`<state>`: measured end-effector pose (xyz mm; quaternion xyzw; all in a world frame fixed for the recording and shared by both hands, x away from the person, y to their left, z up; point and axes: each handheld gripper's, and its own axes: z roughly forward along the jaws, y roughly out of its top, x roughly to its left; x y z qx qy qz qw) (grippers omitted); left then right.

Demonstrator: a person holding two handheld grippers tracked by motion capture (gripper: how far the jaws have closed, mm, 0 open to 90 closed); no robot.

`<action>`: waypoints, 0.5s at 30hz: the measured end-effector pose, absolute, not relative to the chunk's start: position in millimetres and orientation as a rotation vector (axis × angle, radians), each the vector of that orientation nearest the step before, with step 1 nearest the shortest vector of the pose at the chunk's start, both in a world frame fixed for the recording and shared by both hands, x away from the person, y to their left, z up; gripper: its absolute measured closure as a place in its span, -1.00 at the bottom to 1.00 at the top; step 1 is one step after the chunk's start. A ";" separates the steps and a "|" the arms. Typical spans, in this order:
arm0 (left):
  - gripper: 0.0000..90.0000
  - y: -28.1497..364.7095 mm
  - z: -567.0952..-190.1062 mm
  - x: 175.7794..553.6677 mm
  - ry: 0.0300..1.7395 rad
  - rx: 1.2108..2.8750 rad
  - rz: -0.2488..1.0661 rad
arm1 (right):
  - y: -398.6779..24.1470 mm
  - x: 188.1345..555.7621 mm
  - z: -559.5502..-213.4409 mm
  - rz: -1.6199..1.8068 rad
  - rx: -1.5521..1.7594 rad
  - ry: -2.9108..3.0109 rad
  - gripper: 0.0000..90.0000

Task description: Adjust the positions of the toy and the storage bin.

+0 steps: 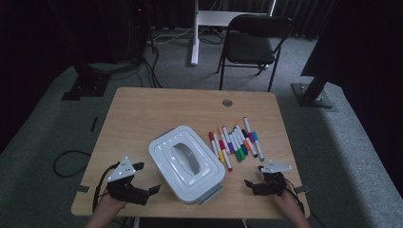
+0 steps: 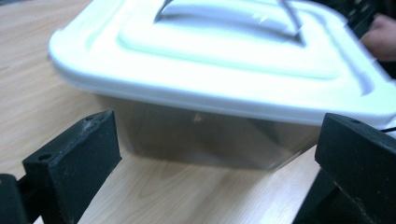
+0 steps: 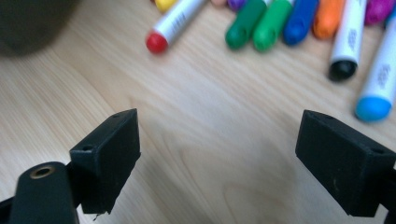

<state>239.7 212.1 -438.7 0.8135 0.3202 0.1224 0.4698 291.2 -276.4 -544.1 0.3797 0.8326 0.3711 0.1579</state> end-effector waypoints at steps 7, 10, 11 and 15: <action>-0.99 191.0 -428.3 248.6 0.743 2.012 0.262 | -282.0 286.2 -550.2 1.038 1.093 2.385 -0.70; -0.99 181.0 -425.8 253.2 0.734 2.037 0.247 | -281.2 285.5 -550.2 1.028 1.090 2.385 -0.70; -0.99 176.2 -424.5 254.9 0.728 2.048 0.244 | -281.3 285.5 -550.1 1.029 1.095 2.384 -0.70; -0.99 167.6 -422.9 258.3 0.727 2.065 0.233 | -281.3 285.1 -550.2 1.028 1.095 2.381 -0.70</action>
